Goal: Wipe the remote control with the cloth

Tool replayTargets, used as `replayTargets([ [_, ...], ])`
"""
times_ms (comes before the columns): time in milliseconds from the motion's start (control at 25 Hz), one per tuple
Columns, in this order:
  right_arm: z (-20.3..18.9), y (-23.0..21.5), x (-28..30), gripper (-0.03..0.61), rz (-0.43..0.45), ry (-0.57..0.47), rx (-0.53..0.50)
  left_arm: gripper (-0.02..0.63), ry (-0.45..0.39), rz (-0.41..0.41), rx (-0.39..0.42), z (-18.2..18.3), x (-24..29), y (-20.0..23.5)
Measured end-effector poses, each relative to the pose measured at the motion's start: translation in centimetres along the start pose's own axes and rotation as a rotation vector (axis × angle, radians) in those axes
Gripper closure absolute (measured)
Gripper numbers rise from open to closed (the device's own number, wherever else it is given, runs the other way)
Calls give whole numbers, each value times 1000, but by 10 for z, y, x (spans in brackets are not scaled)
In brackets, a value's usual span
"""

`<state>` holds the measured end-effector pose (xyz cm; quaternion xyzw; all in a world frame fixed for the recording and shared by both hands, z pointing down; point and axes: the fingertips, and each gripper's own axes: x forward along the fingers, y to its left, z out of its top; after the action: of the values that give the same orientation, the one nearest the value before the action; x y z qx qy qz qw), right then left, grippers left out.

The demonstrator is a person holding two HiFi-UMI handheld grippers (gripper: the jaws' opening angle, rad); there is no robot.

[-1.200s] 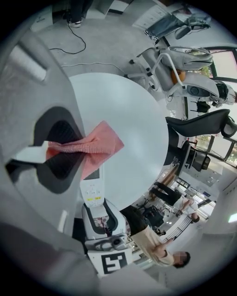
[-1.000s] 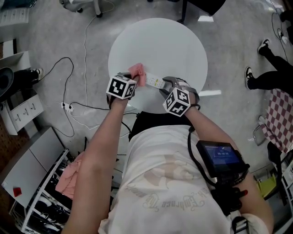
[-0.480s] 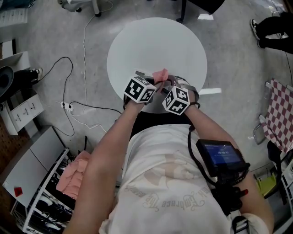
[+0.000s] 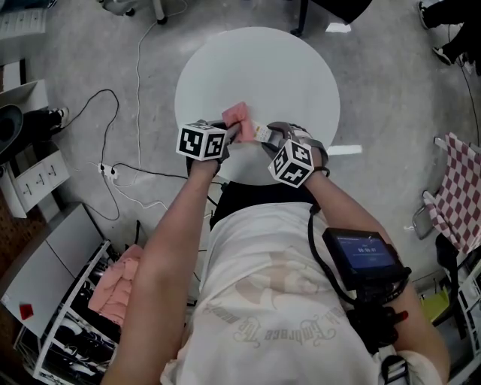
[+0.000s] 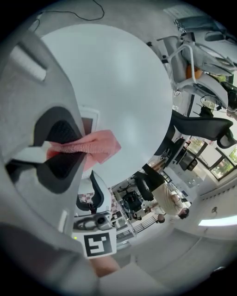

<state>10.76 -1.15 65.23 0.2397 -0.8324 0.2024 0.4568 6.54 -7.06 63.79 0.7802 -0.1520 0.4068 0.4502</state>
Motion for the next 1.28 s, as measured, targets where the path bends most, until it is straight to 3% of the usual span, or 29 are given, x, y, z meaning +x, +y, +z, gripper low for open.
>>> replayTargets([
  [480, -14, -10, -3, 365, 4, 19, -22, 597, -108, 176, -166, -19, -35, 63],
  [640, -13, -12, -9, 345, -6, 20, -23, 597, -158, 174, -218, -34, -45, 58],
  [840, 0, -28, -20, 330, 3, 13, -46, 597, -290, 150, -292, -45, -49, 33],
  [1120, 14, -27, 6, 321, 13, 140, 22, 597, -388, 107, -336, -75, -61, 12],
  [1280, 20, -23, 15, 316, -4, 212, -18, 597, -454, 110, -385, -100, -74, 6],
])
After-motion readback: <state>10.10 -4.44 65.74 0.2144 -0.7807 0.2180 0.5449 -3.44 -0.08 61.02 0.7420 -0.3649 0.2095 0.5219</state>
